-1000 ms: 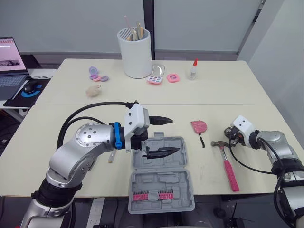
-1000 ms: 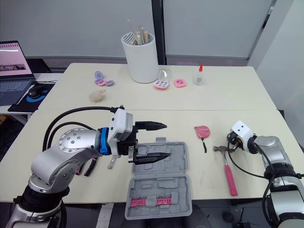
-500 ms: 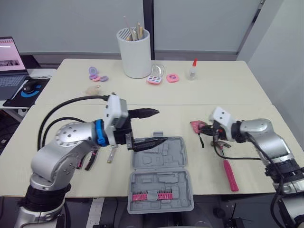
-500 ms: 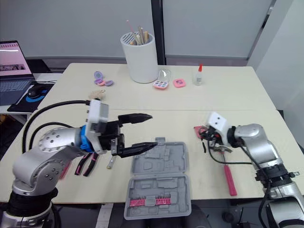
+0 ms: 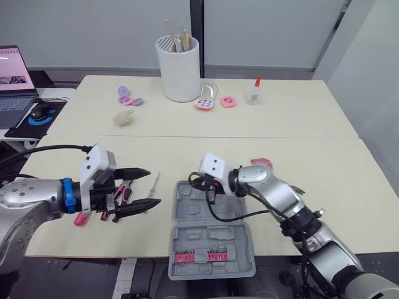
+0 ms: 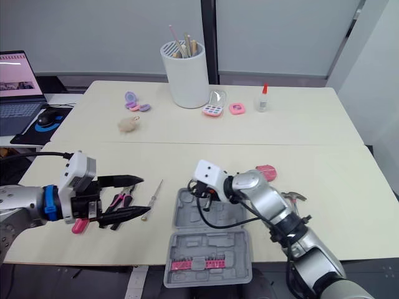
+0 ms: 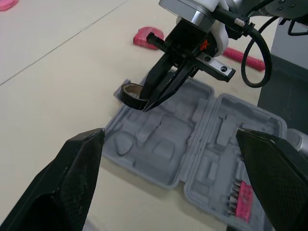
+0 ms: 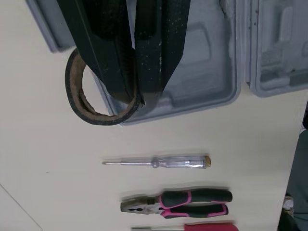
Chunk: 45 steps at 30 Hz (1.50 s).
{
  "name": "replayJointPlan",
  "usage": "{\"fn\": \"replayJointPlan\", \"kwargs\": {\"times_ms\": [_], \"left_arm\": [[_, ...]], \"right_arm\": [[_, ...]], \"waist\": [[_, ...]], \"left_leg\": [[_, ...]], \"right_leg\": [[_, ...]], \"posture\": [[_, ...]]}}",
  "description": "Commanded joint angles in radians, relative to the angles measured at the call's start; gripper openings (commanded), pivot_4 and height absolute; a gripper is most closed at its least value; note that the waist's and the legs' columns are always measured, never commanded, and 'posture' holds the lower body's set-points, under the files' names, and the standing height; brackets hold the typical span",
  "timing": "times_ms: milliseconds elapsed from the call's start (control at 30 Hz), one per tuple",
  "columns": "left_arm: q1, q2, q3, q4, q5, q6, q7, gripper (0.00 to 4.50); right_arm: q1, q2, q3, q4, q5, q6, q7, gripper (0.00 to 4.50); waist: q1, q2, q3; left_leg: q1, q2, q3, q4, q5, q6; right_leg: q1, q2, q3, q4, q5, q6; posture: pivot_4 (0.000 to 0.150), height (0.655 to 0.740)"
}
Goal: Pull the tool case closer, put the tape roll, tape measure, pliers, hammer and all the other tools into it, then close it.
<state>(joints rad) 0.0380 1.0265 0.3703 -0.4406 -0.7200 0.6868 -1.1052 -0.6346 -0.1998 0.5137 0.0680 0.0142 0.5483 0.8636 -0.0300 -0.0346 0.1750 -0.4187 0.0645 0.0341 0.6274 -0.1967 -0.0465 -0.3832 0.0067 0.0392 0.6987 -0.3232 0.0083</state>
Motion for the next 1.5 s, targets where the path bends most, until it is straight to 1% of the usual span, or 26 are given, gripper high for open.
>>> {"fn": "replayJointPlan", "kwargs": {"times_ms": [33,233,533,700,900,1400,1433,1467,1500], "left_arm": [[0.03,0.028,0.062,-0.014,0.013,-0.024,-0.031,4.5],[0.059,0.052,0.094,-0.014,0.02,-0.023,-0.058,4.5],[0.107,0.048,0.135,-0.039,0.018,-0.02,-0.06,4.5],[0.122,0.04,0.139,-0.046,0.025,-0.027,-0.057,4.5],[0.135,0.037,0.14,-0.046,0.032,-0.037,-0.059,4.5],[0.12,0.03,0.11,-0.023,0.048,-0.062,-0.059,4.5],[0.121,0.03,0.11,-0.023,0.048,-0.062,-0.059,4.5],[0.122,0.029,0.11,-0.024,0.049,-0.062,-0.059,4.5],[0.123,0.029,0.111,-0.024,0.05,-0.063,-0.059,4.5]], "right_arm": [[-0.012,0.031,0.019,0.04,-0.02,-0.069,-0.017,0.01],[-0.023,0.106,0.045,0.175,-0.06,-0.161,-0.057,0.01],[-0.024,0.173,0.053,0.279,-0.11,-0.223,-0.106,0.01],[-0.027,0.185,0.053,0.288,-0.124,-0.213,-0.105,0.01],[-0.03,0.197,0.05,0.325,-0.165,-0.22,-0.158,0.01],[-0.018,0.201,0.053,0.342,-0.192,-0.222,-0.152,0.01],[-0.018,0.202,0.052,0.344,-0.193,-0.224,-0.154,0.59],[-0.019,0.202,0.051,0.34,-0.192,-0.228,-0.153,0.72],[-0.019,0.203,0.047,0.336,-0.189,-0.232,-0.152,1.0]], "waist": [[-0.001,0.0,0.0],[-0.003,-0.001,-0.001],[-0.004,-0.001,-0.001],[-0.004,-0.001,-0.001],[-0.005,-0.001,-0.001],[-0.005,-0.001,-0.001],[-0.005,-0.001,-0.001],[-0.005,-0.001,-0.001],[-0.005,-0.001,-0.001]], "left_leg": [[0.0,0.0,0.0,0.0,0.0,0.0],[0.0,0.001,0.001,-0.001,0.0,0.0],[-0.001,0.001,0.001,-0.001,0.0,0.0],[-0.001,0.001,0.001,-0.001,0.0,-0.001],[-0.001,0.001,0.001,-0.002,0.0,-0.001],[-0.001,0.001,0.001,-0.002,0.0,-0.001],[-0.001,0.001,0.001,-0.002,0.0,-0.001],[0.0,0.001,0.001,-0.002,0.0,-0.001],[-0.001,0.001,0.001,-0.002,0.0,-0.001]], "right_leg": [[0.0,0.0,0.0,0.0,0.0,0.0],[-0.002,0.0,0.001,0.001,0.0,0.0],[-0.003,0.0,0.001,0.001,0.0,0.0],[-0.003,0.0,0.001,0.002,0.0,0.0],[-0.003,0.0,0.001,0.001,0.0,0.0],[-0.003,0.0,0.001,0.002,0.0,-0.001],[-0.003,0.0,0.001,0.002,0.0,-0.001],[-0.003,0.0,0.001,0.002,0.0,-0.001],[-0.003,0.0,0.001,0.002,0.0,-0.001]], "posture": [[0.15,0.74],[0.15,0.74],[0.15,0.74],[0.15,0.74],[0.15,0.74],[0.15,0.74],[0.15,0.74],[0.15,0.74],[0.15,0.74]]}}
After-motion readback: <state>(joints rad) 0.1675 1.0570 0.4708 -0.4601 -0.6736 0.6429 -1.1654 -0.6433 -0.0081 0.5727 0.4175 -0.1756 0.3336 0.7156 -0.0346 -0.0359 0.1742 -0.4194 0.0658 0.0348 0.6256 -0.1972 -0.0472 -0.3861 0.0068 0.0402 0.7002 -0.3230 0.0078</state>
